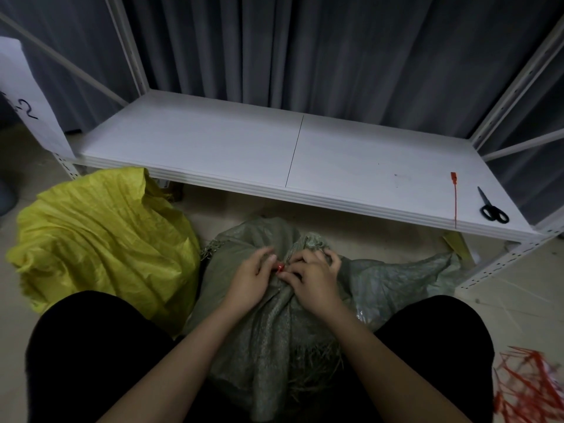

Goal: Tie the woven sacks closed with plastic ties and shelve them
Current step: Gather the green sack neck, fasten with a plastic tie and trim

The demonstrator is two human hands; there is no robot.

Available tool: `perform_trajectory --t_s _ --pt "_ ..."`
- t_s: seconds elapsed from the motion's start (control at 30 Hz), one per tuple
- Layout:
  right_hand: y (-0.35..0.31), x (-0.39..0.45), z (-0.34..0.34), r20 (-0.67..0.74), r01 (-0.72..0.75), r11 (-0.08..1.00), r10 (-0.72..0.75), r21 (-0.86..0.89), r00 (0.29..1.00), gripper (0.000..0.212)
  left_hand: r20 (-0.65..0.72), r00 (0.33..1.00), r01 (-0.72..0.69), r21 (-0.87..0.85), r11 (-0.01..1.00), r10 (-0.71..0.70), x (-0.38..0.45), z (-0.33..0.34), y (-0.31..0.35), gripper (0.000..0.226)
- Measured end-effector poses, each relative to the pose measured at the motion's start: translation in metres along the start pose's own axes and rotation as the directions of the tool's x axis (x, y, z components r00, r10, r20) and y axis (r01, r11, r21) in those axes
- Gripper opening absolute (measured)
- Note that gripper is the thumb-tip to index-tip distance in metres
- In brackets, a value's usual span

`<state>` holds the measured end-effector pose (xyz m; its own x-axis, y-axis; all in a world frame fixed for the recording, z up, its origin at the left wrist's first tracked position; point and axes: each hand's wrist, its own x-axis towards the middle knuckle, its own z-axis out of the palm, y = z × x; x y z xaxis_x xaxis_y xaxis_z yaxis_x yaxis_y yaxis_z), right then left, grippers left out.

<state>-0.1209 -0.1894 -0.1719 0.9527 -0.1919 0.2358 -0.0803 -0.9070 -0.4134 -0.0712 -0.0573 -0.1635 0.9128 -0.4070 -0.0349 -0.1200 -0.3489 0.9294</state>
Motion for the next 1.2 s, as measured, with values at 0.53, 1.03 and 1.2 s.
perform_trajectory --t_s 0.53,1.03,1.2 --pt "0.002 -0.001 -0.02 0.036 0.17 0.978 -0.167 -0.123 0.985 0.04 -0.001 0.991 0.132 -0.137 0.982 -0.133 0.006 0.002 -0.011 0.022" --pt "0.015 0.036 -0.05 0.292 0.307 0.914 -0.228 -0.264 0.929 0.025 -0.03 0.998 -0.048 0.059 0.997 0.05 -0.006 -0.002 -0.014 0.028" --pt "0.015 0.036 -0.042 0.258 0.177 0.966 -0.125 -0.188 0.958 0.021 0.005 0.975 -0.22 0.199 0.955 0.224 -0.011 -0.002 -0.02 0.037"
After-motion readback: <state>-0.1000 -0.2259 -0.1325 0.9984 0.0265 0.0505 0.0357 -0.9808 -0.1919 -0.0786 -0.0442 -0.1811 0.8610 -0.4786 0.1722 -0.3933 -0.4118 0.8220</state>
